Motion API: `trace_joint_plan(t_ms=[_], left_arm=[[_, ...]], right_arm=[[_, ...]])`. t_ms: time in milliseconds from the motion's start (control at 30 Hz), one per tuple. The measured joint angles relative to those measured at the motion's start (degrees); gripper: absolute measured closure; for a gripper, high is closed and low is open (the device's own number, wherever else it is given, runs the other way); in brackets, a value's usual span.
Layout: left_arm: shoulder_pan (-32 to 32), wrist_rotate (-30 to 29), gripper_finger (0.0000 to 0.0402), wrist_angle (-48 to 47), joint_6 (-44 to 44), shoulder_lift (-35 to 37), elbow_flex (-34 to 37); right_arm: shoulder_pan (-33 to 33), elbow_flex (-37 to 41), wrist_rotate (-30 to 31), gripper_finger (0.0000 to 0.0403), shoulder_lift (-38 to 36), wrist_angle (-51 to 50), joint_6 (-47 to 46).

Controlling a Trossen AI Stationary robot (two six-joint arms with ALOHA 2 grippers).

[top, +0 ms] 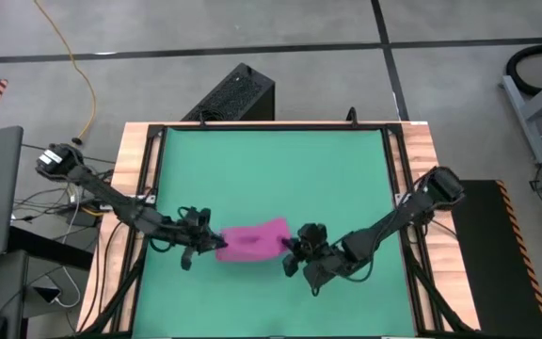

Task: Roll towel
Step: Fold the pink towel

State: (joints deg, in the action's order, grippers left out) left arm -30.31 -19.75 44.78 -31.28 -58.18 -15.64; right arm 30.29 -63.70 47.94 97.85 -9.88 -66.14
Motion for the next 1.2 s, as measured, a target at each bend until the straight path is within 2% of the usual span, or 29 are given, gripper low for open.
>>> trace_joint_plan(t_ms=[267, 400, 567, 733, 867, 1000, 1100, 1200], left_arm=[[-0.48, -7.05, 0.0401, -11.74, 1.56, 7.71, 0.0], [1.69, -11.75, 0.0401, -11.62, 7.84, 10.1, 0.0], [9.55, -12.14, 0.0401, -11.11, 14.57, 13.41, 0.0], [22.37, -10.46, 0.0401, -11.94, 22.3, 15.2, 0.0], [34.8, -5.75, 0.0401, -12.72, 28.16, 15.22, -0.54], [46.46, 4.38, 0.0401, -16.44, 32.4, 14.65, -4.51], [52.07, 13.54, 0.0401, -20.93, 31.94, 13.56, -8.33], [53.94, 22.84, 0.0401, -25.7, 29.64, 12.62, -11.08]], right_arm=[[-6.22, 0.0, -0.23, 0.0397, -7.28, -0.05, 15.28], [-10.84, 0.0, -3.0, 0.0397, -10.7, -0.06, 22.18], [-18.63, 0.0, -8.94, 0.0397, -12.56, 0.15, 28.01], [-27.31, 0.02, -16.73, 0.0397, -12.42, 0.25, 31.71], [-32.81, 0.02, -18.0, 0.0397, -12.34, 1.0, 35.11], [-36.55, 0.02, -18.12, 0.0397, -12.86, 5.18, 39.48], [-37.5, 0.02, -18.13, 0.0396, -12.86, 7.78, 42.42], [-36.7, 0.02, -18.16, 0.0396, -12.84, 8.7, 43.56]])
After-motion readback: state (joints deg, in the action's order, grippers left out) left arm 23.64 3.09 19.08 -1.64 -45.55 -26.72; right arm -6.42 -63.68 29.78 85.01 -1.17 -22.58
